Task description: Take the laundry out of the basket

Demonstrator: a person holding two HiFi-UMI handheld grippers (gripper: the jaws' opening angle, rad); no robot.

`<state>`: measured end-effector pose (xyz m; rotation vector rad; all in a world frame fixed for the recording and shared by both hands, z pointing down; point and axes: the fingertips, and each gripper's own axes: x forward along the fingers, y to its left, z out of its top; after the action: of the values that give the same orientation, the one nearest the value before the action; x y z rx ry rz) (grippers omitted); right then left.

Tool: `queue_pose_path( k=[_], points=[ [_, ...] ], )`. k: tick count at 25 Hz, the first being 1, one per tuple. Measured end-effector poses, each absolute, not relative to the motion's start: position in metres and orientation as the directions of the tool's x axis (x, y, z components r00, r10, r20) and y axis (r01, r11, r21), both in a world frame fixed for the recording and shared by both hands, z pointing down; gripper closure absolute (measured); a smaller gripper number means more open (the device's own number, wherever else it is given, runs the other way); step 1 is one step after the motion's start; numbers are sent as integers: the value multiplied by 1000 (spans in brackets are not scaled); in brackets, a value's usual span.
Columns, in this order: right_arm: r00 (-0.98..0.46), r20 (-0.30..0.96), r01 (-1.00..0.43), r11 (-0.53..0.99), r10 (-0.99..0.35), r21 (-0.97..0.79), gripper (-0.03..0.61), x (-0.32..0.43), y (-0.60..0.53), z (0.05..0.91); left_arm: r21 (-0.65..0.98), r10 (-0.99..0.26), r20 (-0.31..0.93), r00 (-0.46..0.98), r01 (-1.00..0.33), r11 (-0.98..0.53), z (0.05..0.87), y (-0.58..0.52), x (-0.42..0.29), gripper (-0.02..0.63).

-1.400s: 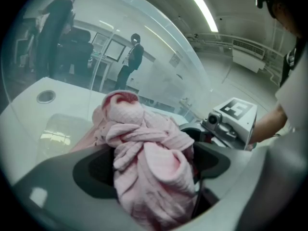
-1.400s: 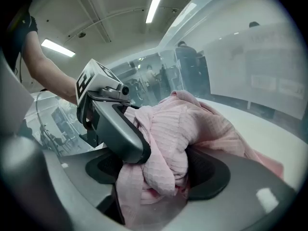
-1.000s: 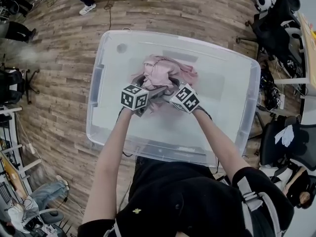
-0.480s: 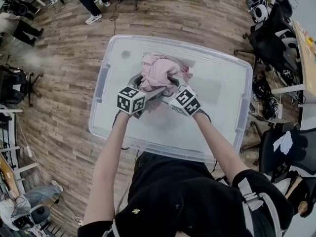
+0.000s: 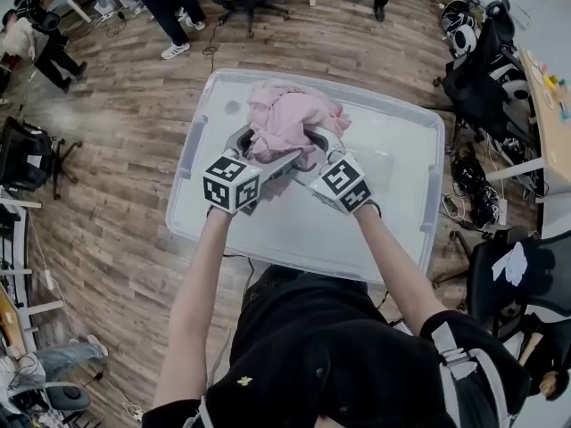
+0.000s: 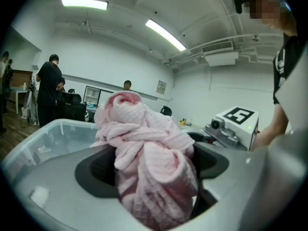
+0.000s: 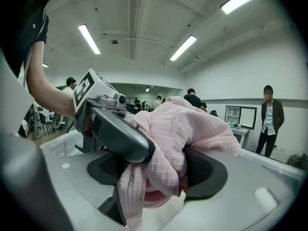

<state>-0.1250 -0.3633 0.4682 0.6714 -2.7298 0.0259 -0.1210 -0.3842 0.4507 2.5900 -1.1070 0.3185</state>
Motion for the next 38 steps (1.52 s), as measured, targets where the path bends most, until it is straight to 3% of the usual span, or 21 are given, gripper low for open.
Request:
queue_pose_path(
  k=[11,38],
  points=[
    [-828,188,-492,845,-529,210,209,-117,-327,378,39,-708,197,678,-727,-685,358,-344,-112,163],
    [-807,90,-535,787,-584,307,209,-103,-256,317,-92,-714,93,694,-708,-701,291,-270,-96,163]
  ],
)
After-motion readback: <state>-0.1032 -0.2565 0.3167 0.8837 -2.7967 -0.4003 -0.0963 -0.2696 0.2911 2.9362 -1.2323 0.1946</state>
